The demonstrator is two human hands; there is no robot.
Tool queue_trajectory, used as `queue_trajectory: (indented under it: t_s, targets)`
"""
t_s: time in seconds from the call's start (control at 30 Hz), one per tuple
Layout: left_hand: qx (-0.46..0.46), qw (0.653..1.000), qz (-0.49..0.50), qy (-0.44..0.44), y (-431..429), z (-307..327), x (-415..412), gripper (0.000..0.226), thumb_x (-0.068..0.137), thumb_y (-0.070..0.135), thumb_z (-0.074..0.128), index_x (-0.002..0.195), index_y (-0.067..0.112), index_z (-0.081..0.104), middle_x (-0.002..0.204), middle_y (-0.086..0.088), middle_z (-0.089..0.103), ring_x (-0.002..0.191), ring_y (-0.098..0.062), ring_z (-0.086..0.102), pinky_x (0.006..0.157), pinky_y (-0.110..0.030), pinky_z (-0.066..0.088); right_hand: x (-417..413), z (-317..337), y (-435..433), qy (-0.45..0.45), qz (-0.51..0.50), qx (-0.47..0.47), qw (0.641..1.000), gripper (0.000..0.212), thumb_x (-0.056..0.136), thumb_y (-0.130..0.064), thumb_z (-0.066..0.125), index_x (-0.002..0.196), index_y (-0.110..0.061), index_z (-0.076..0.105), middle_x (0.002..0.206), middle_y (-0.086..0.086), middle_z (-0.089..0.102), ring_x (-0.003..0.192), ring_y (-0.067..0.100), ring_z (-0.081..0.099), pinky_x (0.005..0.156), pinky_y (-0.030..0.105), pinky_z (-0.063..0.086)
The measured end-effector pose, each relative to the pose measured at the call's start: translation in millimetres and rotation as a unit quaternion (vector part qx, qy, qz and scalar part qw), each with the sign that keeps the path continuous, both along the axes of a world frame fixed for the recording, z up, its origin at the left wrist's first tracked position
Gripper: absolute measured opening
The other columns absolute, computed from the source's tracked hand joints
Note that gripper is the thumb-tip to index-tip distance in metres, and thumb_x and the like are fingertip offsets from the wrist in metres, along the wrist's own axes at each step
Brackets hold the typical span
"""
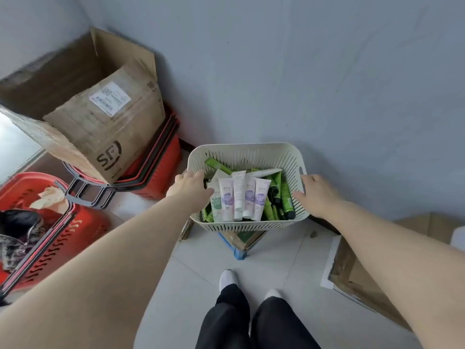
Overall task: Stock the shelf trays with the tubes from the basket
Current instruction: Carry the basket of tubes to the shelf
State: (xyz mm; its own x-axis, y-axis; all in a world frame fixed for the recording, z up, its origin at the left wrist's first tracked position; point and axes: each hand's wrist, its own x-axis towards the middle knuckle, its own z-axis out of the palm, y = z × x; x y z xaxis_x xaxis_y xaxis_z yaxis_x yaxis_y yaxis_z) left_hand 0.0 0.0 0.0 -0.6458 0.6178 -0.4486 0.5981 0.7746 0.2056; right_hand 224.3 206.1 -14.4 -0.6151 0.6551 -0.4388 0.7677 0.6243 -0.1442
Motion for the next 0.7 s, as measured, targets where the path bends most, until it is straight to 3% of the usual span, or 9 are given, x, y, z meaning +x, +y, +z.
queue_trajectory:
  t_s: [0.2,0.37,0.47,0.57,0.7]
  targets:
    - [-0.021,0.986,0.156,-0.047,28.0,-56.2,-20.4,0.061,0.091,0.037,0.053,0.139,0.011,0.027,0.138,-0.014,0.042,0.125,-0.037,0.040,0.095,-0.047,0.038,-24.6,-56.3,33.8,-0.005,-0.041,-0.021,0.999,0.070,0.094,-0.040,0.049,0.148,-0.010,0.015,0.150,0.013,0.023,0.130,0.034,0.035,0.099,0.047,0.040]
    - [-0.020,0.965,0.257,-0.042,39.5,-90.9,-27.0,0.076,0.090,0.025,0.055,0.149,0.008,0.010,0.138,-0.018,0.042,0.119,-0.039,0.049,0.094,-0.048,0.043,-37.4,-86.0,44.3,0.076,-0.099,-0.037,0.992,0.080,0.095,-0.032,0.051,0.150,-0.005,-0.001,0.148,0.017,0.022,0.129,0.035,0.037,0.098,0.045,0.041]
    - [0.016,0.955,0.291,-0.046,34.8,-102.6,-32.8,0.058,0.091,0.020,0.050,0.141,0.015,0.021,0.127,-0.015,0.050,0.105,-0.037,0.055,0.081,-0.048,0.047,-36.7,-92.5,43.1,0.103,-0.136,-0.039,0.985,0.080,0.096,-0.029,0.050,0.150,-0.005,-0.004,0.140,0.021,0.030,0.118,0.037,0.047,0.089,0.042,0.043]
    - [0.041,0.947,0.308,-0.081,29.4,-107.4,-41.2,0.053,0.089,0.020,0.051,0.136,0.019,0.028,0.101,-0.009,0.059,0.082,-0.029,0.059,0.057,-0.035,0.043,-33.2,-93.3,47.5,0.112,-0.159,-0.083,0.977,0.081,0.095,-0.026,0.051,0.150,-0.015,-0.008,0.145,0.021,0.029,0.119,0.039,0.049,0.091,0.044,0.044]
    - [0.095,0.920,0.362,-0.111,33.2,-109.5,-43.5,0.050,0.088,0.020,0.053,0.135,0.023,0.035,0.083,0.006,0.053,0.070,-0.017,0.055,0.051,-0.027,0.038,-38.0,-92.8,52.6,0.124,-0.188,-0.106,0.969,0.080,0.094,-0.025,0.053,0.150,-0.021,-0.003,0.147,0.017,0.031,0.124,0.037,0.046,0.096,0.046,0.042]
